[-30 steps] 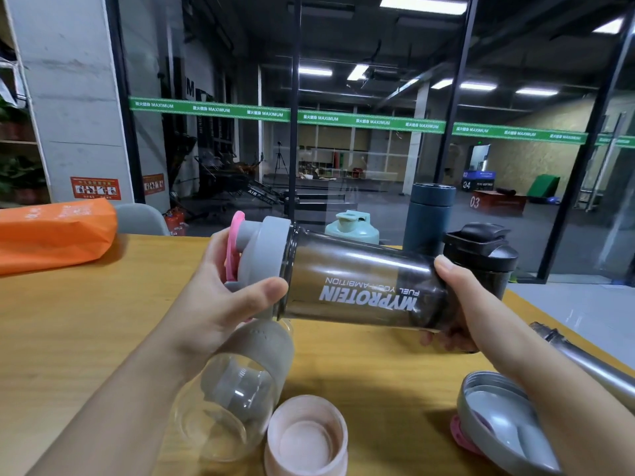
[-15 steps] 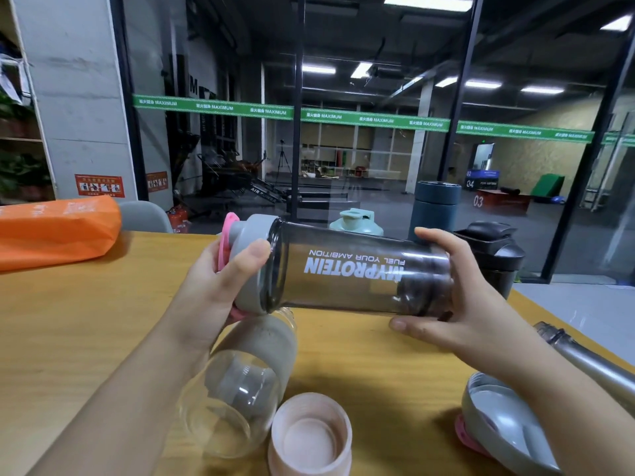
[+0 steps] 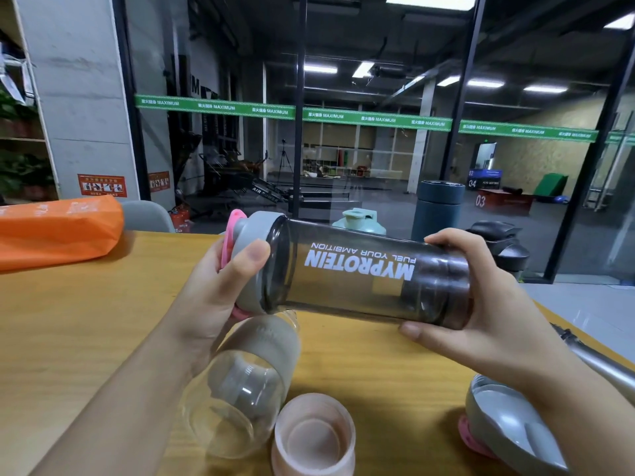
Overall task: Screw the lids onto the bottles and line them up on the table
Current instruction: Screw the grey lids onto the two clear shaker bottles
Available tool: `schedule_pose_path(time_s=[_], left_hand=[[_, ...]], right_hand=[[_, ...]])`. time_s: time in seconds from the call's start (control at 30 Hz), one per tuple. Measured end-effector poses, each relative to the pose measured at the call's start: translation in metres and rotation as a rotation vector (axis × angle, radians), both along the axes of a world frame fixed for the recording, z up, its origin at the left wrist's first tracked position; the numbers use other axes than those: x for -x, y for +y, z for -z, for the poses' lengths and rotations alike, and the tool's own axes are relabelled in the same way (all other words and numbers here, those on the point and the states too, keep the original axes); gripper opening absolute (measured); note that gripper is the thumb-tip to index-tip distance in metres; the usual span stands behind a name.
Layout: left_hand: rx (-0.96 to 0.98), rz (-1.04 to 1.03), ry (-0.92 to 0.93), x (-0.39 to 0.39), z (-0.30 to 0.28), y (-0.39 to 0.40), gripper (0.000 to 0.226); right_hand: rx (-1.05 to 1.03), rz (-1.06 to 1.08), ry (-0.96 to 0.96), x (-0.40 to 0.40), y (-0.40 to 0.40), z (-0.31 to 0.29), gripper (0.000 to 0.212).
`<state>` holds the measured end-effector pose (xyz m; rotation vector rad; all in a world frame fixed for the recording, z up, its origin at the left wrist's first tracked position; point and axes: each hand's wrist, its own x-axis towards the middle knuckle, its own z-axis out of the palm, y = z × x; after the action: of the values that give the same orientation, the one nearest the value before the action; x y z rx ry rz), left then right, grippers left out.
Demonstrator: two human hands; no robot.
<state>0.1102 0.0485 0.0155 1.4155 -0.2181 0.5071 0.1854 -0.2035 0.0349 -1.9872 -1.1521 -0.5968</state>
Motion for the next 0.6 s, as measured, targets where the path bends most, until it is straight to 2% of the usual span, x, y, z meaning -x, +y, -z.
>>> schedule_pose_path(time_s=[0.13, 0.2, 0.27, 0.3, 0.4, 0.43, 0.5, 0.53, 0.6], left_hand=[[0.026, -0.014, -0.011, -0.001, 0.002, -0.003, 0.084], [0.004, -0.054, -0.014, -0.002, 0.004, -0.002, 0.095], [-0.019, -0.075, -0.025, -0.002, 0.005, 0.0, 0.097], [-0.021, -0.078, -0.032, -0.003, 0.006, 0.001, 0.095], [-0.035, -0.07, -0.042, -0.003, 0.008, 0.002, 0.093], [-0.047, -0.068, -0.044, -0.003, 0.008, 0.002, 0.095], [-0.068, -0.085, -0.04, -0.003, 0.009, 0.002, 0.106], [-0.082, -0.095, -0.043, -0.003, 0.009, 0.002, 0.114], [-0.102, -0.104, -0.061, -0.002, 0.007, 0.001, 0.12]], right_hand=[[0.012, 0.027, 0.044, -0.005, -0.002, 0.003, 0.062], [-0.013, 0.007, 0.153, -0.006, -0.002, 0.006, 0.057], [-0.046, -0.014, 0.308, -0.008, -0.003, 0.009, 0.054], [-0.055, -0.014, 0.371, -0.01, -0.003, 0.011, 0.058], [-0.048, 0.05, 0.482, -0.011, -0.001, 0.011, 0.103], [-0.051, 0.035, 0.504, -0.011, -0.001, 0.011, 0.1], [-0.076, 0.012, 0.595, -0.011, 0.002, 0.007, 0.078], [-0.083, 0.016, 0.646, -0.011, 0.002, 0.006, 0.079], [-0.081, 0.0, 0.714, -0.013, -0.001, 0.008, 0.092]])
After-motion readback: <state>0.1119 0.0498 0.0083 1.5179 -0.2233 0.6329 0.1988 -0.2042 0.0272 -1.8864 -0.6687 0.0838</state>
